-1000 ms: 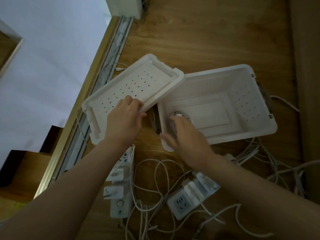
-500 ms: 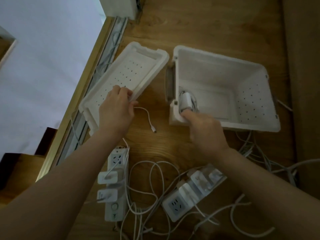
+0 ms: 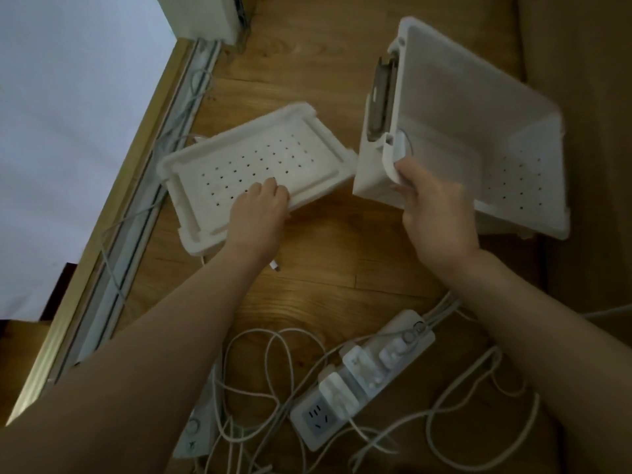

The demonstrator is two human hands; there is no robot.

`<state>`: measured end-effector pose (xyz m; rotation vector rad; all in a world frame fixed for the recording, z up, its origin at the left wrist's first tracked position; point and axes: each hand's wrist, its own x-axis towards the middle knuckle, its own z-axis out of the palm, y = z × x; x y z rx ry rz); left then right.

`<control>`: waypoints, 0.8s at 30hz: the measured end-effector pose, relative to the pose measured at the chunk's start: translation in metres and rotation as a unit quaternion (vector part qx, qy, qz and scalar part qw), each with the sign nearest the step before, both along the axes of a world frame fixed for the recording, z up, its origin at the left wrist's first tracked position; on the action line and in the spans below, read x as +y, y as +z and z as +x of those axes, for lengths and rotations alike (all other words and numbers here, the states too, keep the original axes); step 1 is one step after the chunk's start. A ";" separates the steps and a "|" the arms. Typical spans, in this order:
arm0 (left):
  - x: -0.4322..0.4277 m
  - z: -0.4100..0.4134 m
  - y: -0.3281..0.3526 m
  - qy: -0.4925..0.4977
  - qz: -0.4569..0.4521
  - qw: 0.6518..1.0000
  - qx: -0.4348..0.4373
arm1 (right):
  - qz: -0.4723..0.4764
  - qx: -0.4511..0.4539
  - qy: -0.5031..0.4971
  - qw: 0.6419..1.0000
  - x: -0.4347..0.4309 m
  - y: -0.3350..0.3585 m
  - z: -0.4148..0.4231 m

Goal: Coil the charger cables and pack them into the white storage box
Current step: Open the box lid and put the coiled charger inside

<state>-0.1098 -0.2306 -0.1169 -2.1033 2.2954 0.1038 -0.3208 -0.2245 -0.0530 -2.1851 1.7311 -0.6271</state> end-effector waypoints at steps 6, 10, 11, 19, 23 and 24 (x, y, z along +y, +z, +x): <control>0.006 -0.057 -0.016 -0.119 0.025 0.992 -0.019 | -0.047 0.076 0.070 0.993 -0.019 0.011 0.007; 0.006 -0.082 -0.027 -0.138 0.063 0.988 0.027 | -0.040 0.096 0.101 0.989 -0.026 0.011 0.017; 0.009 -0.080 -0.031 -0.140 0.082 0.986 0.031 | -0.040 0.094 0.108 0.989 -0.026 0.009 0.018; 0.045 0.004 -0.044 -0.056 0.222 0.973 0.007 | 0.041 0.139 0.171 0.975 -0.017 -0.015 0.026; 0.044 0.011 -0.041 -0.071 0.252 0.965 0.024 | 0.084 0.156 0.196 0.964 -0.008 -0.033 0.035; 0.045 0.011 -0.038 -0.068 0.250 0.966 0.017 | 0.092 0.150 0.190 0.966 -0.006 -0.036 0.037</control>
